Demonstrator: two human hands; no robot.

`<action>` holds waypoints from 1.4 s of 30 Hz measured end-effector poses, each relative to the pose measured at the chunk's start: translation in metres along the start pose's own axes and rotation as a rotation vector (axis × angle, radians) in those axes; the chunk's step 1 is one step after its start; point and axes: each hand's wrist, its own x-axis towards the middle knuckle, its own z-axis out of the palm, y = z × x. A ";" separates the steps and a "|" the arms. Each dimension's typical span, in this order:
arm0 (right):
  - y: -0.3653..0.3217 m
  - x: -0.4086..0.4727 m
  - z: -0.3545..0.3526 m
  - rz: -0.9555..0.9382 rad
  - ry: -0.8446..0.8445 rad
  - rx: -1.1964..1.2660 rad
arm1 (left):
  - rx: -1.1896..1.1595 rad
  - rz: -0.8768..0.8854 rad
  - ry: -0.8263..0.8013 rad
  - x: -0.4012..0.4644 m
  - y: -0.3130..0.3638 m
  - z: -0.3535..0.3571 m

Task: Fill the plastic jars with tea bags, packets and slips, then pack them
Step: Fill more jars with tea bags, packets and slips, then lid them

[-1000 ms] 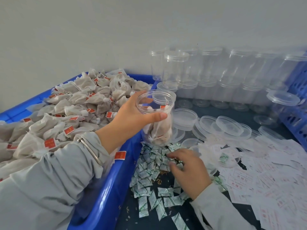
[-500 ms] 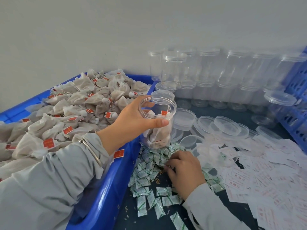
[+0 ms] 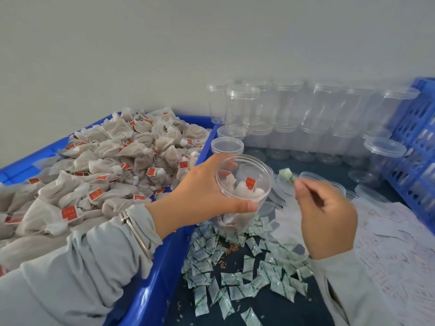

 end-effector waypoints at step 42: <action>0.116 0.007 -0.049 0.503 -0.572 -0.547 | -0.143 -0.205 0.055 0.039 0.040 0.071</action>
